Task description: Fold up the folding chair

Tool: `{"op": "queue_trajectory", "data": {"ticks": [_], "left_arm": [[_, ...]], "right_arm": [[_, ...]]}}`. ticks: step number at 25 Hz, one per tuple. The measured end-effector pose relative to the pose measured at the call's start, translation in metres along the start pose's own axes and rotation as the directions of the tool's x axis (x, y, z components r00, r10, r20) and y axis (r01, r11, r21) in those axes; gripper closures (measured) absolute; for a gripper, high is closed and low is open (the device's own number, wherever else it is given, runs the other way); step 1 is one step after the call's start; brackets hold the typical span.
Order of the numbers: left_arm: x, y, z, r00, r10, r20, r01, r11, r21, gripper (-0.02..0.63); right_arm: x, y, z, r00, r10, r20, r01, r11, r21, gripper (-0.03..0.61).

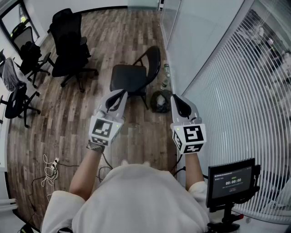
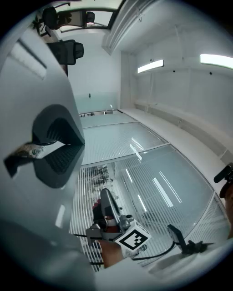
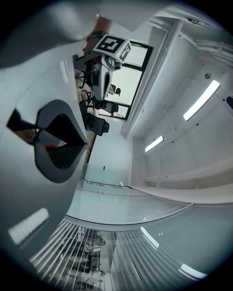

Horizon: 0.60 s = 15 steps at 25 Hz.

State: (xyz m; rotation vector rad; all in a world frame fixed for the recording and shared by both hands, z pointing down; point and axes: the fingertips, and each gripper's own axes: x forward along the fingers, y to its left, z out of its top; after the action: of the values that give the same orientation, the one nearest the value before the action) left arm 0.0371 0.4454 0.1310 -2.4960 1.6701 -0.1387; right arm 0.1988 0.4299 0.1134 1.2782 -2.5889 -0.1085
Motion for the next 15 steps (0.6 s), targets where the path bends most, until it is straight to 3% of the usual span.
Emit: {"op": "queue_trajectory", "data": {"ticks": [10, 15], "left_arm": [[-0.005, -0.009, -0.009, 0.999, 0.026, -0.029, -0.028, 0.998, -0.058, 0.615], [-0.004, -0.013, -0.011, 0.997, 0.070, -0.044, -0.071, 0.997, -0.025, 0.615]], "right_arm": [[-0.005, -0.009, 0.002, 0.998, -0.005, 0.057, -0.001, 0.994, 0.107, 0.577], [-0.010, -0.021, -0.006, 0.999, 0.007, 0.044, -0.013, 0.992, 0.129, 0.577]]}}
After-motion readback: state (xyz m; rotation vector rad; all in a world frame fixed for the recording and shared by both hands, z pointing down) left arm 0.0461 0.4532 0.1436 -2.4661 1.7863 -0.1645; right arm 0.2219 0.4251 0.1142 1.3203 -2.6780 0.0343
